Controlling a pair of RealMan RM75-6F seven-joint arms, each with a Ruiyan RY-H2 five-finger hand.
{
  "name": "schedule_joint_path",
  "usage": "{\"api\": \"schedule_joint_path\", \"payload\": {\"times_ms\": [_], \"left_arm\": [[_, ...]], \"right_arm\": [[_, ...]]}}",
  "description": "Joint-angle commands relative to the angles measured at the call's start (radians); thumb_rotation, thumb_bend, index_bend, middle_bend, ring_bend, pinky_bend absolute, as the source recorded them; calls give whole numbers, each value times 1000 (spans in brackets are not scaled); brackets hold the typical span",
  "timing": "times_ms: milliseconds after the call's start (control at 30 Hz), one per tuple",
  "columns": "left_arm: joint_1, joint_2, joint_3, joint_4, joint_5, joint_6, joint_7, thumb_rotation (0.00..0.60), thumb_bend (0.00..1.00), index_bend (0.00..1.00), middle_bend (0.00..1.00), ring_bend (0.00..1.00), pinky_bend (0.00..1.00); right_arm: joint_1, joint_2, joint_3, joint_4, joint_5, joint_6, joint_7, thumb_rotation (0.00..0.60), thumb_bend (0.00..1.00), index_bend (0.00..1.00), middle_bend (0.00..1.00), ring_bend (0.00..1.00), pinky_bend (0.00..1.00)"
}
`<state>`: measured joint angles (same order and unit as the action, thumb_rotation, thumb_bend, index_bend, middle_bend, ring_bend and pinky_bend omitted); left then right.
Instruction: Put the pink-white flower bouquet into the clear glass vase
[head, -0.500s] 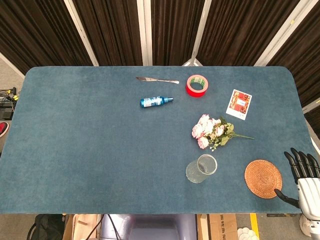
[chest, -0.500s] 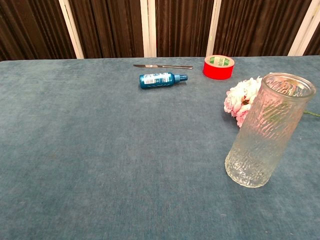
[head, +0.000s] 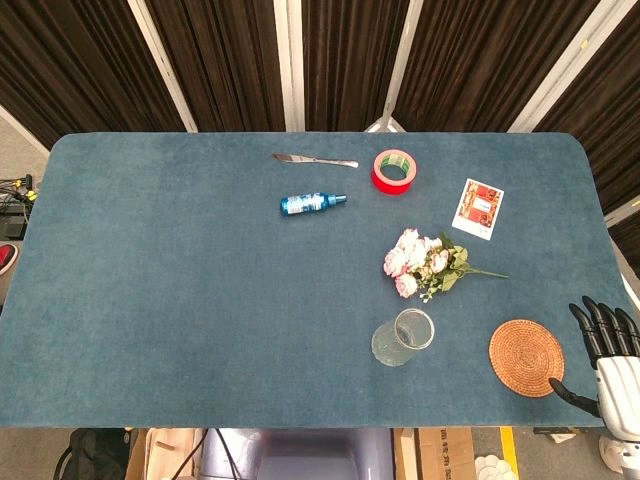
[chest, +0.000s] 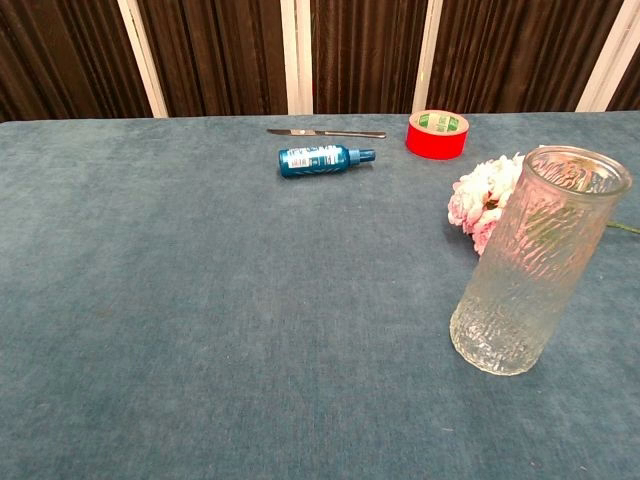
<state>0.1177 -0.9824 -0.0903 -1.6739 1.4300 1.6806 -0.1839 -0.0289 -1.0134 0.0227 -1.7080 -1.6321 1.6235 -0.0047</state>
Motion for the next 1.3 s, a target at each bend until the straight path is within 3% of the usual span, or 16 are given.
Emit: {"api": "schedule_joint_path", "payload": {"times_ms": [33,433,600,833,1000,1300], "left_arm": [[1,-3,-6,-3,-6,6,4,600,218,119,0,0,49],[28,0,4,-1,17,50,-16,600,218,119,0,0,49],[29,2,10,0,30,50,-14,600,218,119,0,0,49],[29,2,15,0,49,54,-17,600,218,119,0,0,49],[30,-4,14,-2,48,57,-2,600,218,118,0,0,48],[32,-2,11,-11,36,56,6,600,218,115,0,0,49]], "right_arm": [[4,1,3,1,11,-11,0,600,0,72,36,0,0],[-2,6,-18,-10,-16,-14,1,600,0,72,36,0,0],[34,-2,9,-2,6,-53,13,600,0,72,36,0,0],[166,73,70,-17,95,-252,168,600,0,72,36,0,0],[268,74,120,2,166,-395,242,600,0,72,36,0,0],[431,-41,163,63,332,-628,70,600,0,72,30,0,0]]}}
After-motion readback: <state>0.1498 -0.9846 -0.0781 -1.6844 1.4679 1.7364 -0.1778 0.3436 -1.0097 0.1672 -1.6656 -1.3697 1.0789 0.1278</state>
